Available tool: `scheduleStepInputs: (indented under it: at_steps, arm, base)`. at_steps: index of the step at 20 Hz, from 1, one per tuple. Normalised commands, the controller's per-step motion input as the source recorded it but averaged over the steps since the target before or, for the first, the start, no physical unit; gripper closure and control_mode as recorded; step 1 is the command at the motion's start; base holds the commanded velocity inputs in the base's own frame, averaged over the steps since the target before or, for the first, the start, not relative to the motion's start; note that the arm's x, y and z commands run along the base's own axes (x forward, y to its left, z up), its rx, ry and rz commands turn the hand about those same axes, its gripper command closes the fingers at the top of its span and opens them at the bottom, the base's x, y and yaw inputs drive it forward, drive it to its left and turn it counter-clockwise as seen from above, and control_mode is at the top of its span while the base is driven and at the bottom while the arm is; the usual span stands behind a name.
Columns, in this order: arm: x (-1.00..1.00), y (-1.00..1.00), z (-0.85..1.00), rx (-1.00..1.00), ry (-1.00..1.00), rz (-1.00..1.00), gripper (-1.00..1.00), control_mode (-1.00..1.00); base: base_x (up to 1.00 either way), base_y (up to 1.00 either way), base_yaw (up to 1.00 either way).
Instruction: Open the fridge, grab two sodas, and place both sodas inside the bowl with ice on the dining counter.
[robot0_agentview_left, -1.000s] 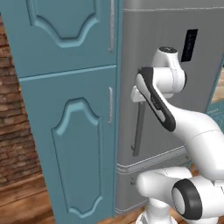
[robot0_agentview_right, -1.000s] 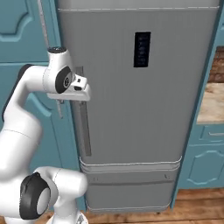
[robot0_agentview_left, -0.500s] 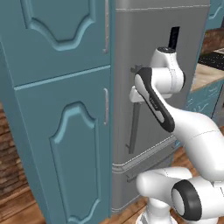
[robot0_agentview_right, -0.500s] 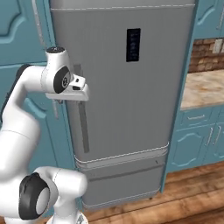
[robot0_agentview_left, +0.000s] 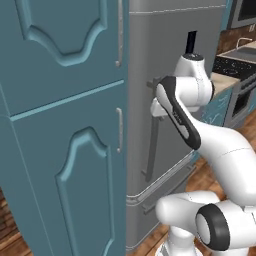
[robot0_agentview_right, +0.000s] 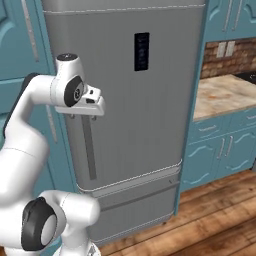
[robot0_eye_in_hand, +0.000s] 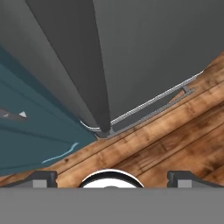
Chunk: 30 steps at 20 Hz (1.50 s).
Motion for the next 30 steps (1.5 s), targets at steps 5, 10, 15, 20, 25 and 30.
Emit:
scheduleStepInputs:
  at_steps: [5, 10, 15, 20, 25, 30]
  arm:
    - [0.0, 0.0, 0.0, 0.0, 0.0, 0.0, -1.0, 1.0]
    - [0.0, 0.0, 0.0, 0.0, 0.0, 0.0, -1.0, 1.0]
    - [-0.39, 0.04, -0.17, 0.0, -0.06, 0.0, -1.0, -1.0]
    - [-0.28, 0.1, -0.31, 0.0, -0.22, 0.0, -1.0, -1.0]
    - [0.21, -0.03, -0.15, 0.01, -0.27, 0.17, -1.0, -1.0]
    - [0.36, 0.0, -0.03, 0.02, -0.32, 0.2, -1.0, -1.0]
  base:
    - [-0.13, 0.29, -0.08]
    - [-0.01, 0.07, 0.0]
    - [0.0, 0.0, 0.0]
    - [0.0, 0.0, 0.0]
    - [0.0, 0.0, 0.0]
    - [0.0, 0.0, 0.0]
